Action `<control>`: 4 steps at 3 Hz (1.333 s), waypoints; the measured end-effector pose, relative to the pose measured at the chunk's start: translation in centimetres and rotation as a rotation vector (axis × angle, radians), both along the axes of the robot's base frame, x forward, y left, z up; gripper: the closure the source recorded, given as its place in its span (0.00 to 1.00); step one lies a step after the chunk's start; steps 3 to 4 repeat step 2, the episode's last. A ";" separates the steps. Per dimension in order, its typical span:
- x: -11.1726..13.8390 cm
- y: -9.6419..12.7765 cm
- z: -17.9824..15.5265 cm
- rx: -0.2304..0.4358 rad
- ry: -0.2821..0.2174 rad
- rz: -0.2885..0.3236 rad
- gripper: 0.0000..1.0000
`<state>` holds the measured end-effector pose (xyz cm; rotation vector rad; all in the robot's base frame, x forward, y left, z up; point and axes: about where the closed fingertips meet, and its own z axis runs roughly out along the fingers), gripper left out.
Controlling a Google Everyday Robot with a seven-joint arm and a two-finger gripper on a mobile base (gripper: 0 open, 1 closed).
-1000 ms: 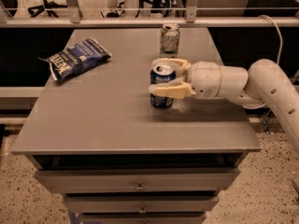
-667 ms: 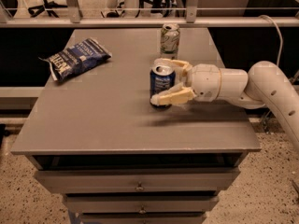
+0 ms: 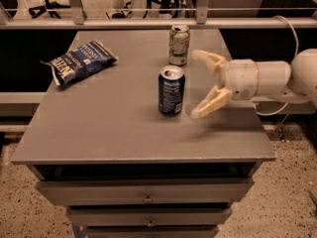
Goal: Place pepsi can upright
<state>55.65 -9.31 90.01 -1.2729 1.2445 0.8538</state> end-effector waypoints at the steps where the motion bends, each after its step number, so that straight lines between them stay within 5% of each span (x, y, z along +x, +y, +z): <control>1: 0.4 -8.4 0.6 -0.149 -0.004 -0.104 0.00; 4: 0.5 -7.6 0.7 -0.135 -0.007 -0.095 0.00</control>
Offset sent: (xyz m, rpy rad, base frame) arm 0.0025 -0.0609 0.0051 -0.1162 -0.0037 -0.0769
